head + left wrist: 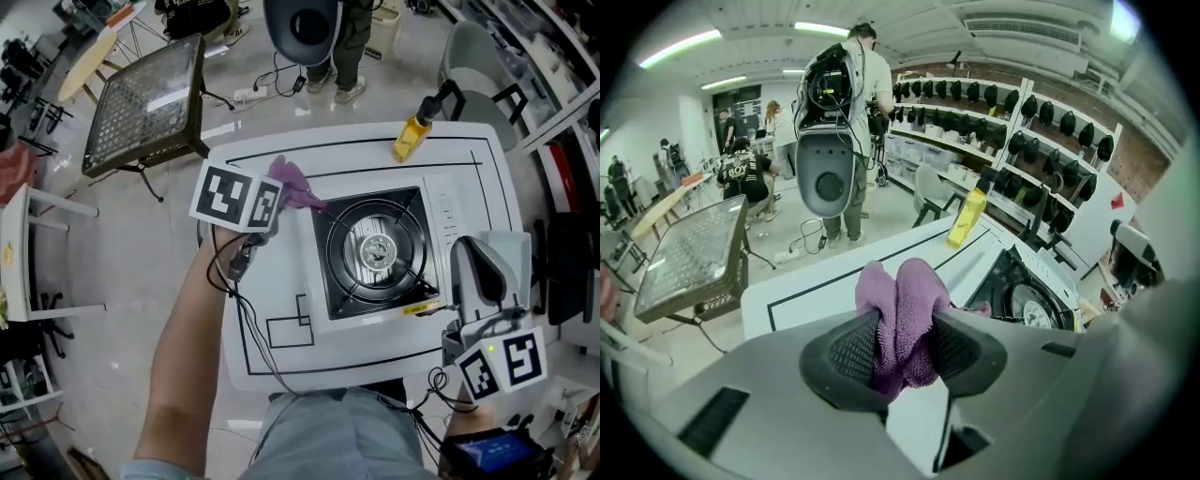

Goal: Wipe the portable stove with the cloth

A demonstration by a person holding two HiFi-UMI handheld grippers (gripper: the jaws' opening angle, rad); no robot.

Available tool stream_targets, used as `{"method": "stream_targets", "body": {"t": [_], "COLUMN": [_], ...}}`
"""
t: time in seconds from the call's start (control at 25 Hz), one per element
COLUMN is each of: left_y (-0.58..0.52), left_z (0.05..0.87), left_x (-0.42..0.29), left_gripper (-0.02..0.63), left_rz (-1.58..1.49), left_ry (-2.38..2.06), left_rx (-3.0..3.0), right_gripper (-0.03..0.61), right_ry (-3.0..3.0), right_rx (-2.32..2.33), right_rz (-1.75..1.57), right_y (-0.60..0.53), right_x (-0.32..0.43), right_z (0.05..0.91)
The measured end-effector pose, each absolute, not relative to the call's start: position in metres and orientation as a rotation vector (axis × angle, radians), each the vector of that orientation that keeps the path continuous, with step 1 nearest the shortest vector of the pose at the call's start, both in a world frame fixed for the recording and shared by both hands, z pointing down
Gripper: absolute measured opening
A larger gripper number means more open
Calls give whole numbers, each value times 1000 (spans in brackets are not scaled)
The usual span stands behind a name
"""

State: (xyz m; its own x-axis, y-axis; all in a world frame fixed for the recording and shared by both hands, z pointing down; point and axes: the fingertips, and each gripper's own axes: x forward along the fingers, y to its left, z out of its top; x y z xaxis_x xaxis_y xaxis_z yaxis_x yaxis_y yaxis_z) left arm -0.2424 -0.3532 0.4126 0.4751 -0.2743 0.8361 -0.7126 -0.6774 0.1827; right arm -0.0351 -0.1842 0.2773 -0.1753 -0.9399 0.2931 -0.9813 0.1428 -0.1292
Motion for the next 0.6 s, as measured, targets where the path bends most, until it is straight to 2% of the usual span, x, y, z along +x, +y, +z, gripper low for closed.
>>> {"method": "stream_targets", "body": {"t": [0.36, 0.6], "left_y": [-364, -374], "left_z": [383, 375], "left_x": [-294, -286], "left_gripper": [152, 152], "left_rz": [1089, 1123], "left_ry": [-958, -1006], "left_rx": [2217, 2312], "right_gripper": [54, 54], "right_ry": [-2308, -2304], "right_rx": [1891, 1896], "right_rz": [370, 354], "right_y": [-189, -190], "right_x": [-65, -66], "right_z": [248, 243]}}
